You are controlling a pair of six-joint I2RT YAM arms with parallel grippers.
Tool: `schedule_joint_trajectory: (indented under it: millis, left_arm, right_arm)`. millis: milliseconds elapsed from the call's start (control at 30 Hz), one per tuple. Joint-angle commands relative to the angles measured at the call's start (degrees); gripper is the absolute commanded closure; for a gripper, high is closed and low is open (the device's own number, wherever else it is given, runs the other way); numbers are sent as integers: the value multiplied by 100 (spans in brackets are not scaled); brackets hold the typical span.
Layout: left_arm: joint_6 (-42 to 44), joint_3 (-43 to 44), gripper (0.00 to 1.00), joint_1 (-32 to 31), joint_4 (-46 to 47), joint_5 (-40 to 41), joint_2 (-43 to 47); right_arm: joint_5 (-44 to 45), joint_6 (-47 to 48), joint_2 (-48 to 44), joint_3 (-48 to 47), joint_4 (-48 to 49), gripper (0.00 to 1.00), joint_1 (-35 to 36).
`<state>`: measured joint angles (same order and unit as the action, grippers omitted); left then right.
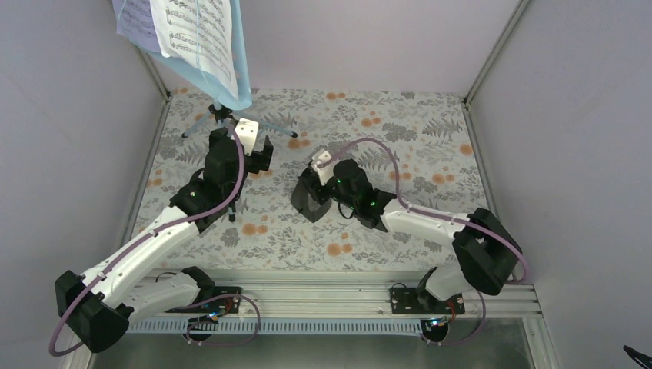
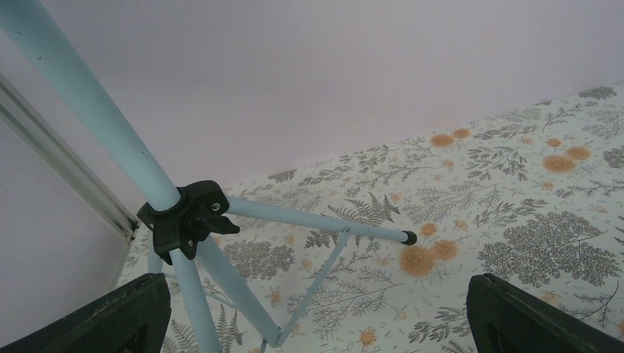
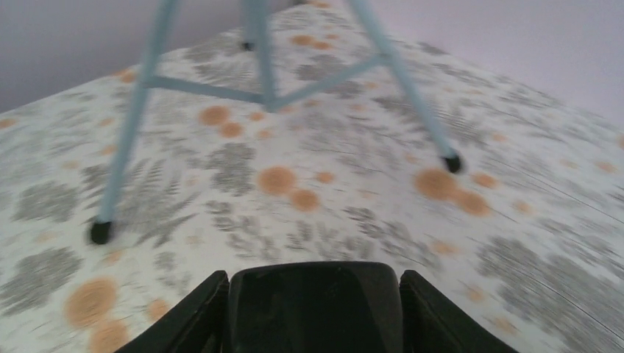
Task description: Pack up the instrument practice props
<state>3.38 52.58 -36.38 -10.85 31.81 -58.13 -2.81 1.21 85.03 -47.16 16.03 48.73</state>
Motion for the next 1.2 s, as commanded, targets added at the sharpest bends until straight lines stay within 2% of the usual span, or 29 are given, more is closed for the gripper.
schedule_joint_trajectory:
  millis: [0, 167, 333, 500, 633, 767, 867, 967, 1067, 1167]
  left_arm:
    - [-65, 6, 0, 35, 44, 147, -35]
    - [-101, 15, 0, 35, 39, 69, -32]
    - [-259, 162, 0, 90, -91, -199, -69]
    - [-972, 309, 0, 208, -502, -634, -8]
    - [-1945, -116, 0, 427, -748, -1130, 118]
    - [-2479, -879, 0, 1209, -519, -2023, 476]
    - [-2601, -1241, 0, 2203, -233, -3115, 652]
    - [-2589, -1341, 0, 3010, 27, -3944, 552]
    - [-2540, -1419, 0, 3636, 623, -5102, 90]
    - [-2489, -1395, 4, 3912, 1154, -5906, -423]
  right_arm:
    - [2428, -893, -282, 294, -479, 52, -143]
    - [2993, -1828, -449, 597, -973, 56, -1082]
    - [3309, -2013, -387, 577, -990, 56, -1976]
    - [2999, -2008, 167, 99, -723, 55, -2724]
    - [2787, -2012, 615, -370, -711, 49, -3047]
    - [2433, -1902, 521, -522, -701, 35, -3251]
    - [2017, -1687, 143, -588, -836, 15, -3347]
    - [1623, -1551, -311, -608, -1096, 2, -3403]
    - [1130, -1497, -859, -503, -1240, 0, -3432]
    - [688, -1427, -1354, -366, -1348, 0, -3445]
